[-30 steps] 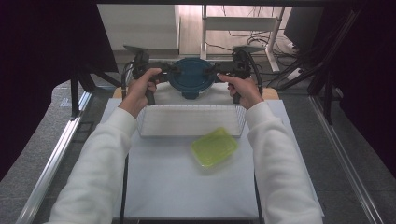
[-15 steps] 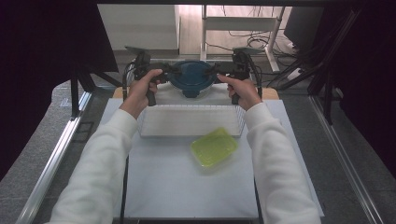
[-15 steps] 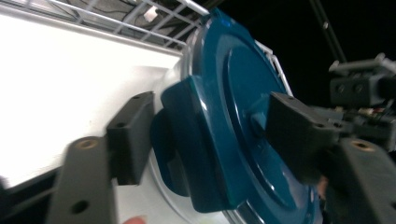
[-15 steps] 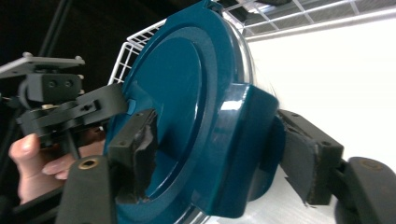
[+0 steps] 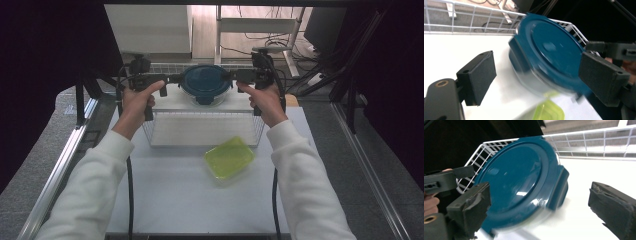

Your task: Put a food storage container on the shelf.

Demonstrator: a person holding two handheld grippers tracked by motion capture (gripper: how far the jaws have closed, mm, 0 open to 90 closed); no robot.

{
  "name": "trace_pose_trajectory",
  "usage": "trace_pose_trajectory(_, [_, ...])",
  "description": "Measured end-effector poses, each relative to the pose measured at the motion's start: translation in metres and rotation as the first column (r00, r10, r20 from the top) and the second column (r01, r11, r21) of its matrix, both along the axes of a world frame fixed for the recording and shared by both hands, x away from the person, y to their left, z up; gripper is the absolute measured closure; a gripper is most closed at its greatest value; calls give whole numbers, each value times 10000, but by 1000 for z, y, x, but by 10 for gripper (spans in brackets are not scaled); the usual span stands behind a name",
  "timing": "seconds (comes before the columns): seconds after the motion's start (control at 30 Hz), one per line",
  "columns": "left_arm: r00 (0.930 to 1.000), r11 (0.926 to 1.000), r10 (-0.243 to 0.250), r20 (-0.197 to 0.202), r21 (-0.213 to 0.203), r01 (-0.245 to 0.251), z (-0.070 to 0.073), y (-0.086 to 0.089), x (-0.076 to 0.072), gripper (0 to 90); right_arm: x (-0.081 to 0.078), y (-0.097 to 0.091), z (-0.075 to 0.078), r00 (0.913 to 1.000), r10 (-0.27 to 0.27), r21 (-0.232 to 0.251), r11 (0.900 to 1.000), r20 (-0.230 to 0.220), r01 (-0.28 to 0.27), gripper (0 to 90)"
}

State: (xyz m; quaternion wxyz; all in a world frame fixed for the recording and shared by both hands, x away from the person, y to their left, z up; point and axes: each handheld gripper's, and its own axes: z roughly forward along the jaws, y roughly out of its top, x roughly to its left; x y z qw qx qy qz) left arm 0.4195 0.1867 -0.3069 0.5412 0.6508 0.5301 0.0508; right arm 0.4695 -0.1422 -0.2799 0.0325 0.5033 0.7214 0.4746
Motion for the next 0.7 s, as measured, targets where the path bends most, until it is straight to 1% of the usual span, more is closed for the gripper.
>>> trace_pose_trajectory(0.1, [9993,9993,-172,325,346,161,-4,3,-23,142,-16,-10,0,9984,397,45,9992,398,-399,85])
trace_pose_trajectory(0.13, [9993,9993,-172,325,346,161,-4,3,-23,146,-23,-14,0,9968,554,-61,9985,580,-552,90])
trace_pose_trajectory(0.17, [9988,9990,-250,419,375,234,-6,5,-33,146,-23,-14,0,9968,554,-61,9985,580,-552,90])
trace_pose_trajectory(0.2, [9974,9979,-400,592,532,369,-11,7,-46,156,-38,-23,-2,9920,741,-361,9968,1025,-708,107])
trace_pose_trajectory(0.23, [9974,9979,-400,592,532,369,-11,7,-46,161,-43,-26,-3,9898,793,-452,9962,1187,-743,115])
trace_pose_trajectory(0.27, [9962,9973,-448,744,620,402,-14,8,-56,161,-43,-26,-3,9898,793,-452,9962,1187,-743,115])
trace_pose_trajectory(0.3, [9950,9958,-511,855,803,443,-21,8,-69,169,-59,-35,-8,9821,975,-801,9931,1613,-854,126])
trace_pose_trajectory(0.33, [9941,9947,-564,928,905,480,-25,8,-76,172,-65,-39,-10,9802,1002,-835,9927,1710,-869,130])
trace_pose_trajectory(0.4, [9928,9911,-687,979,1203,568,-34,6,-90,183,-78,-48,-16,9756,1055,-923,9917,1925,-891,145])
trace_pose_trajectory(0.47, [9930,9894,-751,908,1308,629,-45,6,-102,191,-92,-57,-24,9704,1159,-966,9906,2117,-972,163])
trace_pose_trajectory(0.5, [9930,9894,-751,908,1308,629,-45,6,-102,193,-92,-57,-24,9704,1159,-966,9906,2117,-972,163])
trace_pose_trajectory(0.53, [9931,9886,-794,861,1347,674,-57,5,-113,197,-108,-68,-35,9670,1168,-899,9911,2264,-986,175])
trace_pose_trajectory(0.6, [9933,9863,-835,802,1491,709,-67,3,-122,200,-117,-74,-43,9640,1228,-903,9905,2359,-1041,195])
trace_pose_trajectory(0.63, [9931,9849,-860,799,1572,726,-73,2,-126,202,-124,-78,-50,9618,1294,-917,9897,2413,-1101,215])
trace_pose_trajectory(0.7, [9932,9800,-880,758,1852,727,-81,0,-133,203,-134,-83,-63,9591,1510,-1011,9863,2394,-1300,233])
